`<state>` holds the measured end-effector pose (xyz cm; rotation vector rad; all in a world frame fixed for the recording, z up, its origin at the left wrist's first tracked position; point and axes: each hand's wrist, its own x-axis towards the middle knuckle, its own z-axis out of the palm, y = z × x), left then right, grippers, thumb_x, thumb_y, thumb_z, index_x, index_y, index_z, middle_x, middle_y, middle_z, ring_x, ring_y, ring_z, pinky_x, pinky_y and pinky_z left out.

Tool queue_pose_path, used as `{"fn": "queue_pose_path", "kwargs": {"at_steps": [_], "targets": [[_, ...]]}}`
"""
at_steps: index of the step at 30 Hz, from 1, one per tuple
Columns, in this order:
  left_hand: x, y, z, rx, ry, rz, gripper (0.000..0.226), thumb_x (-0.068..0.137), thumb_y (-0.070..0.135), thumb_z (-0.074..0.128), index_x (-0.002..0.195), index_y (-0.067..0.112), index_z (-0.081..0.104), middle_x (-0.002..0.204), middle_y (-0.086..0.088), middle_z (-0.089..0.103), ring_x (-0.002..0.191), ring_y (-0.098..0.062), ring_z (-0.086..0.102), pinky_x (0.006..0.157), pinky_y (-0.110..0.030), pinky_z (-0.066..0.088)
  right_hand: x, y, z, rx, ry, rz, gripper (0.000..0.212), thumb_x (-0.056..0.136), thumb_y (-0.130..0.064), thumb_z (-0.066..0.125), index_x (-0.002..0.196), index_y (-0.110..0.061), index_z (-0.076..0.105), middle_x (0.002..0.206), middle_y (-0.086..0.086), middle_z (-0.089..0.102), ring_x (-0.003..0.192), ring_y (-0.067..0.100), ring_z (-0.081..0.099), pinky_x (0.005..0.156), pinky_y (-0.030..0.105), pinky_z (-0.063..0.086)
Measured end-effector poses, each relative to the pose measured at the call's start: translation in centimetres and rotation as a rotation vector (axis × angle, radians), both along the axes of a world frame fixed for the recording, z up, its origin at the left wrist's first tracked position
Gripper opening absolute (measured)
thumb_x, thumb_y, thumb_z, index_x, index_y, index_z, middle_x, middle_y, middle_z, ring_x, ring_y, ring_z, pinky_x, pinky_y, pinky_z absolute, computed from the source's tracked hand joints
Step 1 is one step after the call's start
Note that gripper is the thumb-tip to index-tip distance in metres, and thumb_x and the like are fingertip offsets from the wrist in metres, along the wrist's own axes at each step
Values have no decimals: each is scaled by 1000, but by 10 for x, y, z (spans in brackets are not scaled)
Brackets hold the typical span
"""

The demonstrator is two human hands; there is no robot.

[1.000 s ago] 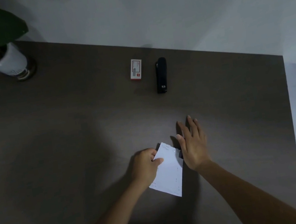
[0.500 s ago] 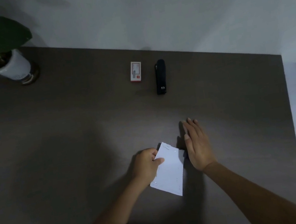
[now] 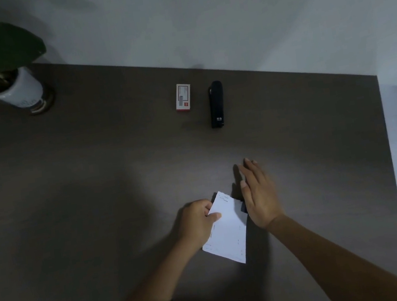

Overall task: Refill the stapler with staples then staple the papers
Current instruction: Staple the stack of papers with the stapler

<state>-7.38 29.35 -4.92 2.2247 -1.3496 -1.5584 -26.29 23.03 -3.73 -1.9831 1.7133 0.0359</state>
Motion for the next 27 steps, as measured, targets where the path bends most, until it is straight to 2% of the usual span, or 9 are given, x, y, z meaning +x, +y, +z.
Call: {"fn": "queue_pose_path", "kwargs": {"at_steps": [6, 15, 19, 22, 27], "targets": [[0, 0, -3, -5, -6, 2, 28, 86, 47, 74, 70, 30, 59, 65, 12, 66, 57, -9, 64, 47, -21, 38, 6, 1, -3, -10, 25, 9, 65, 99, -56, -1, 151, -29, 30, 163, -4, 21, 152, 19, 11, 124, 40, 14], [1, 1, -3, -21, 14, 2, 29, 86, 45, 75, 69, 28, 59, 63, 10, 65, 55, -9, 62, 48, -20, 37, 4, 1, -11, -25, 42, 25, 57, 103, -50, 5, 151, -31, 28, 164, -5, 19, 152, 18, 10, 123, 42, 17], [0, 2, -5, -13, 3, 1, 29, 86, 46, 74, 69, 30, 57, 67, 13, 66, 57, -10, 64, 49, -18, 37, 5, 2, -18, -52, 158, 53, 51, 102, -43, 15, 150, -30, 26, 163, -2, 20, 151, 24, 16, 121, 43, 19], [0, 0, -8, -17, -8, 2, 30, 85, 47, 74, 68, 29, 57, 66, 11, 67, 56, -9, 63, 49, -18, 36, 8, 1, -21, -67, 232, 94, 56, 96, -43, 23, 150, -28, 26, 162, 3, 22, 148, 29, 20, 119, 44, 18], [1, 2, -5, -17, 12, 14, 28, 85, 47, 74, 70, 27, 60, 64, 10, 69, 54, -8, 64, 47, -18, 36, 4, 3, -12, -69, 132, 47, 50, 99, -37, 26, 148, -27, 32, 161, -1, 26, 149, 23, 21, 121, 41, 20]]}}
